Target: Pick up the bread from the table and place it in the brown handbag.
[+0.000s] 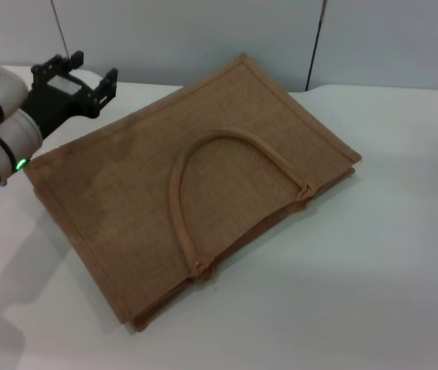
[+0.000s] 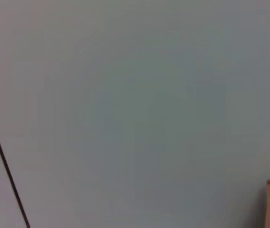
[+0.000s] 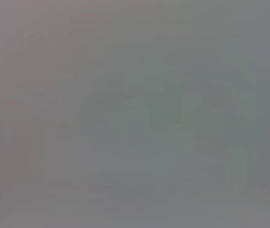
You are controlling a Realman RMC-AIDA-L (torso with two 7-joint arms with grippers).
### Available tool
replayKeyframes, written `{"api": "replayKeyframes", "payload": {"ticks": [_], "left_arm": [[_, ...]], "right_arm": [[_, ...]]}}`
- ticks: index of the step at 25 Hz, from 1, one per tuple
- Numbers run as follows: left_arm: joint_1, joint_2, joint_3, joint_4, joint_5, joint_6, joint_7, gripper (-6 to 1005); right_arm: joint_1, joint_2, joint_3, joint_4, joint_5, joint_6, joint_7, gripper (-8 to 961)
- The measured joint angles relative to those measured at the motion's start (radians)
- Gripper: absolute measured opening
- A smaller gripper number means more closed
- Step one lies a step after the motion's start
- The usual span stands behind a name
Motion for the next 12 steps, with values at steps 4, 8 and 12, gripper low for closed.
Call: {"api": "replayKeyframes", "payload": {"ticks": [4, 8, 12], "left_arm": [[-0.012, 0.001, 0.0, -0.052, -0.039, -0.003, 0.034, 616], [-0.015, 0.001, 0.001, -0.064, -0.046, -0.004, 0.039, 616], [-0.016, 0.002, -0.002, -0.067, -0.047, -0.005, 0.04, 616]], "right_arm": [[0.002, 0.002, -0.006, 0.006, 0.004, 0.0, 0.001, 703], [0.002, 0.003, -0.013, 0.013, 0.005, 0.001, 0.001, 703], [0.002, 0.003, -0.014, 0.015, 0.005, 0.003, 0.001, 703]]}}
